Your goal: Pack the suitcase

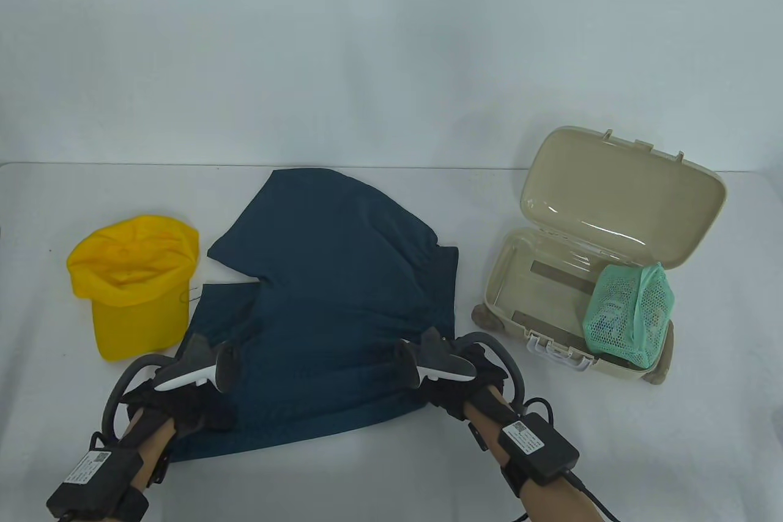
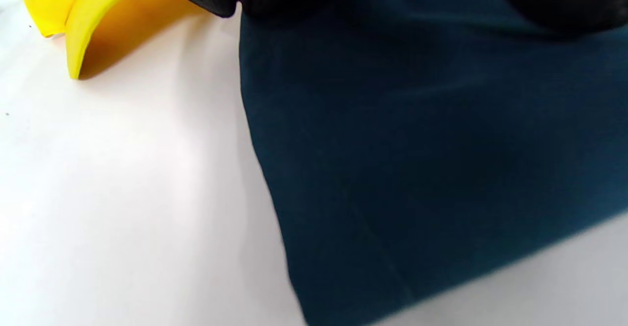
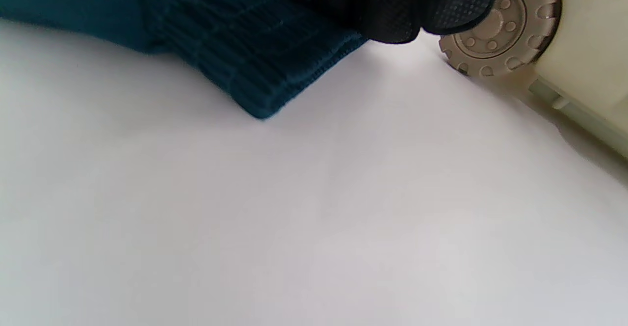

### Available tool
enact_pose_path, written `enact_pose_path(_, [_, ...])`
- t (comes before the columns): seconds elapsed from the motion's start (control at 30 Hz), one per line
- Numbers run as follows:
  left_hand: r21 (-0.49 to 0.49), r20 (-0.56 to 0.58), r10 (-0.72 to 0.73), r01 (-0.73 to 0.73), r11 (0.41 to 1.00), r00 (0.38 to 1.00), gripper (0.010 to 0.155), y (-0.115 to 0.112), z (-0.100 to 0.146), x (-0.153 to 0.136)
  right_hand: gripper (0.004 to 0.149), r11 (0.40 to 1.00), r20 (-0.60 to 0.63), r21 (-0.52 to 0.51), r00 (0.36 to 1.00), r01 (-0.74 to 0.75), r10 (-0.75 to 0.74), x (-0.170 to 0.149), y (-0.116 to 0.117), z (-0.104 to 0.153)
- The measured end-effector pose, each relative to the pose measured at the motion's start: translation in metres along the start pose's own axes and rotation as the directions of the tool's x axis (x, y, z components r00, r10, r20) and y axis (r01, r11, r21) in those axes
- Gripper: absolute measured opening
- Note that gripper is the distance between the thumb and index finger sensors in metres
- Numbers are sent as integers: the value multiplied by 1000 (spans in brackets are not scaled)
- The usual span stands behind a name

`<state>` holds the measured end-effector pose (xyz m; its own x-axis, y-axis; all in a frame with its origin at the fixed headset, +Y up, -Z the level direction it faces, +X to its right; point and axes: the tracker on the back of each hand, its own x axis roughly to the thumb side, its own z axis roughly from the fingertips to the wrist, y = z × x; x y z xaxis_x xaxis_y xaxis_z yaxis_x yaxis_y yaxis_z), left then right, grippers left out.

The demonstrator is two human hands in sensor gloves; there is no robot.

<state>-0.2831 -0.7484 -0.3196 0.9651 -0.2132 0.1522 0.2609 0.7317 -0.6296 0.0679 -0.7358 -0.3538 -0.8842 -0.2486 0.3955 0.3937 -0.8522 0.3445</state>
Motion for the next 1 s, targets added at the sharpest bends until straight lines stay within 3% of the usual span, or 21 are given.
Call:
enact_pose_path(0.13, [127,38,25,-30,991,999,95,20,0,5,82,993,-12,-72,995,94,-95,-9,-22,-4])
enact_pose_path(0.33, [256,-15,101,-94,962,995,94,73,-22,7,88,974,-82,-125,977,188,-199,-24,-65,-32])
enact_pose_path(0.47, [305,-69,82,-58,951,994,93,97,-38,14,90,950,-115,-137,948,281,-297,-31,-76,-56])
enact_pose_path(0.53, [343,-52,143,-117,932,988,94,106,-50,14,92,945,-156,-124,934,304,-321,-34,-78,-70])
enact_pose_path(0.63, [359,-11,316,-291,887,949,95,108,-67,10,93,938,-187,-98,919,334,-347,-33,-79,-83])
enact_pose_path(0.7, [381,-8,343,-314,870,939,95,106,-77,10,94,930,-183,-82,912,358,-367,-31,-79,-89])
enact_pose_path(1.0, [236,55,416,-416,878,908,94,87,-117,4,95,918,-239,-70,887,390,-395,-22,-72,-114])
